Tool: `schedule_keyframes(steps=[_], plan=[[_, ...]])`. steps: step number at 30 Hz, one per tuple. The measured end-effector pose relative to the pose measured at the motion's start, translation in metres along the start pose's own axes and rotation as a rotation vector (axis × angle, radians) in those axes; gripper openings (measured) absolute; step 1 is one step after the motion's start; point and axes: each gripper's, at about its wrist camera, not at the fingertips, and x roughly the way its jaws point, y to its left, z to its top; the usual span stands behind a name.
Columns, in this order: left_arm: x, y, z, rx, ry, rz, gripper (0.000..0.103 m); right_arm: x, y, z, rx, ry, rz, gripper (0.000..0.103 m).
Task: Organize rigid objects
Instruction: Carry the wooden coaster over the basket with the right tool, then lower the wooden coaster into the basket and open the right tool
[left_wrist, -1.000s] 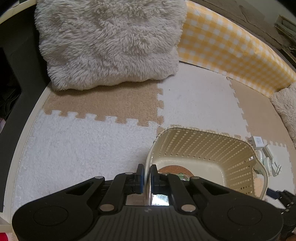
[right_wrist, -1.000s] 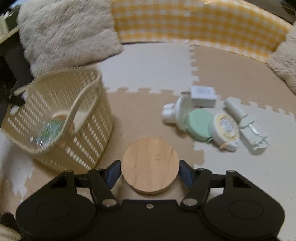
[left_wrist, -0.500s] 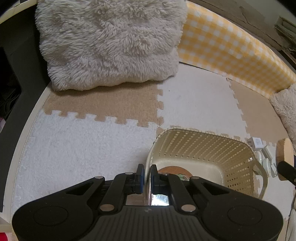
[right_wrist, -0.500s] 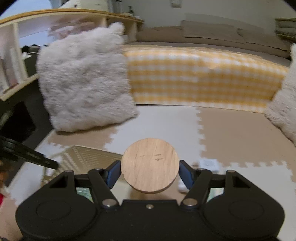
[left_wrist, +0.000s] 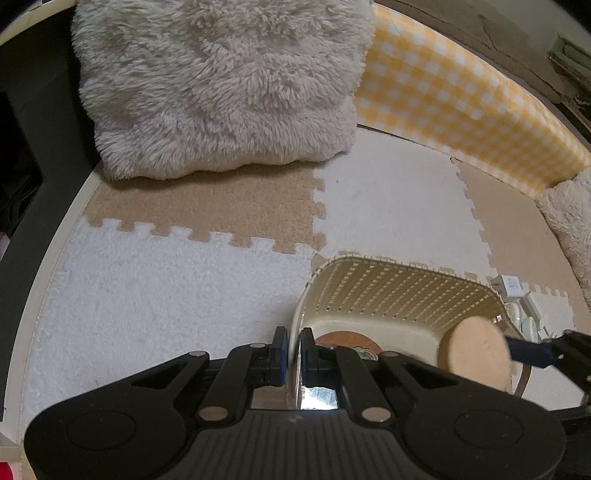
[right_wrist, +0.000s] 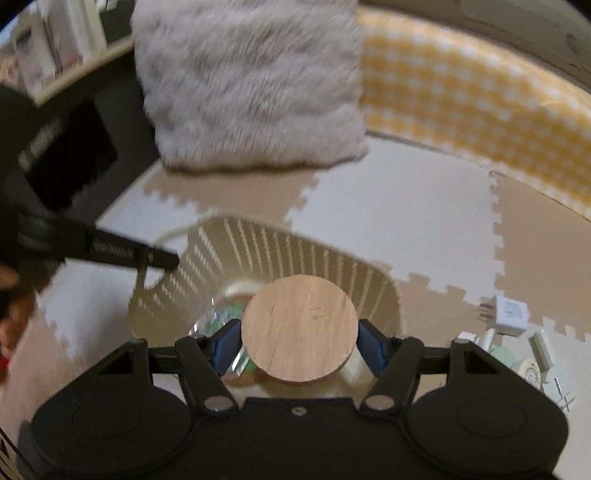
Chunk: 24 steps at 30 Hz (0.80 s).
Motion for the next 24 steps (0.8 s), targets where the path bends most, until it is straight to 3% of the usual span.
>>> schedule_keyframes(steps=[4, 13, 17, 20, 24], plan=[[0.000, 0.000, 0.001, -0.005, -0.002, -0.006, 0.007, 0.014, 0.001, 0.000, -0.038, 0.083, -0.001, 0.068], [-0.001, 0.000, 0.001, -0.004, -0.003, -0.006, 0.007, 0.026, 0.015, 0.003, -0.108, 0.160, -0.008, 0.068], [-0.001, 0.000, 0.001, -0.004, -0.003, -0.006, 0.007, 0.027, 0.016, 0.003, -0.110, 0.179, -0.022, 0.069], [-0.001, 0.000, 0.001, -0.004, -0.004, -0.006, 0.007, 0.025, 0.016, 0.003, -0.112, 0.185, -0.032, 0.078], [-0.002, -0.001, 0.000, -0.003, -0.004, -0.007, 0.007, 0.025, 0.015, 0.003, -0.104, 0.187, -0.030, 0.077]])
